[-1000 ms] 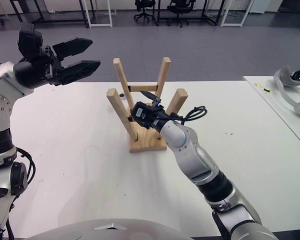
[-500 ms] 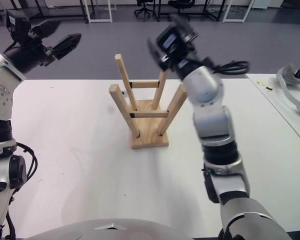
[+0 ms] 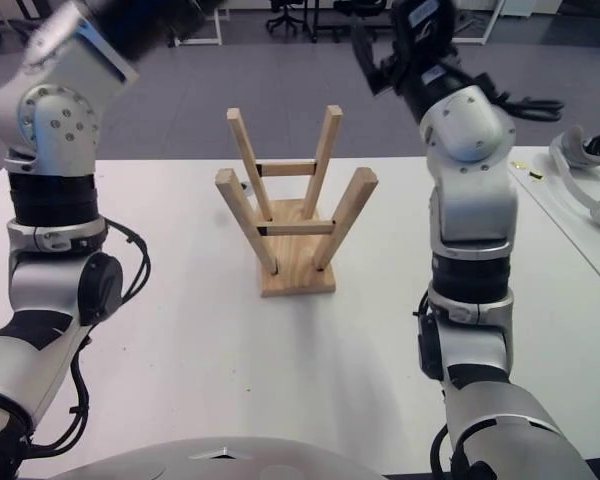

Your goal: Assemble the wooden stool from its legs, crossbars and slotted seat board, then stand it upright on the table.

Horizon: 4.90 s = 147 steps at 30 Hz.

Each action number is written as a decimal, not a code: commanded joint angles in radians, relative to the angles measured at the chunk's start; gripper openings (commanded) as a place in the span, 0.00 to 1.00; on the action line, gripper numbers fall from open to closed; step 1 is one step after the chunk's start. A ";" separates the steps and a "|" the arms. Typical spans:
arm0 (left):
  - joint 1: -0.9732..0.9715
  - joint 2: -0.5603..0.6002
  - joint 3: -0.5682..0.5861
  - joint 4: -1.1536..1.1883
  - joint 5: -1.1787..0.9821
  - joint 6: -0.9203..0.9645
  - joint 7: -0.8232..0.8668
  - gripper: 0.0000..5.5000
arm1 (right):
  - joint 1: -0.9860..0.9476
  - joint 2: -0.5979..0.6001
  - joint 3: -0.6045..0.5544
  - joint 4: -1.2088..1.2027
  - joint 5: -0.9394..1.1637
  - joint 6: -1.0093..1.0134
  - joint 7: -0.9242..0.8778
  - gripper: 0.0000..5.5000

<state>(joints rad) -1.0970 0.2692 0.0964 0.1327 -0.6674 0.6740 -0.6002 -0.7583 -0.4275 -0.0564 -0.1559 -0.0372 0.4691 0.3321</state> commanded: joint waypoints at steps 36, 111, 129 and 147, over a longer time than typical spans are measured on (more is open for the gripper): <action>0.464 0.055 0.110 -0.091 -0.019 0.146 0.147 0.81 | 0.273 0.049 -0.082 0.304 0.267 0.128 0.140 0.68; 0.793 0.388 -0.197 -0.783 -0.141 0.142 -0.243 0.81 | -0.478 0.101 0.489 1.482 -0.360 -0.516 0.799 0.68; 0.826 0.531 -0.156 -0.682 0.000 0.062 -0.300 0.81 | -0.079 -0.356 0.639 0.517 0.236 -0.152 1.282 0.68; 0.916 0.681 0.134 -0.224 -0.077 0.003 -0.605 0.81 | 0.443 -0.591 0.295 0.244 0.344 -0.051 1.198 0.68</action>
<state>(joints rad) -0.2420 0.9050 0.2551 -0.1362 -0.7999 0.6981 -1.1484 -0.3667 -0.9920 0.2631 0.1644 0.2792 0.4093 1.5149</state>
